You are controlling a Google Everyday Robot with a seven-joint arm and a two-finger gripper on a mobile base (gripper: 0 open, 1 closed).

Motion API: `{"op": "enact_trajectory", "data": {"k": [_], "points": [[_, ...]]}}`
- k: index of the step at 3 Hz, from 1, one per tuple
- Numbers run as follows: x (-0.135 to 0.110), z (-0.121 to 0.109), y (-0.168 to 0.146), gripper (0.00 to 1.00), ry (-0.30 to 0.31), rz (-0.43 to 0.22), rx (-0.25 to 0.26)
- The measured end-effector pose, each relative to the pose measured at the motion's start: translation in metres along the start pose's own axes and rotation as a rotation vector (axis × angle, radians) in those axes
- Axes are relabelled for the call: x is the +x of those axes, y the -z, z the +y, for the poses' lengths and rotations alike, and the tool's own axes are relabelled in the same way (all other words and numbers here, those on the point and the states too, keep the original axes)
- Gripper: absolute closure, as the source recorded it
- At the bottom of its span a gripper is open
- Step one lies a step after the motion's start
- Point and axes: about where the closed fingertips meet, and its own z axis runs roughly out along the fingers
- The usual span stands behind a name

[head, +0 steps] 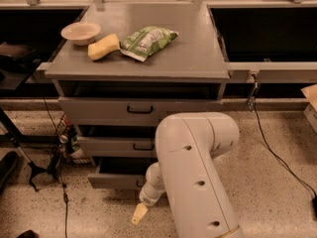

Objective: Open bottom drawer

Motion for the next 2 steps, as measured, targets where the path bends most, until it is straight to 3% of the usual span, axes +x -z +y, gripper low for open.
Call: {"op": "enact_trajectory", "data": {"k": [2], "points": [[-0.038,-0.014,-0.025,0.0,0.034,-0.07,0.006]]}}
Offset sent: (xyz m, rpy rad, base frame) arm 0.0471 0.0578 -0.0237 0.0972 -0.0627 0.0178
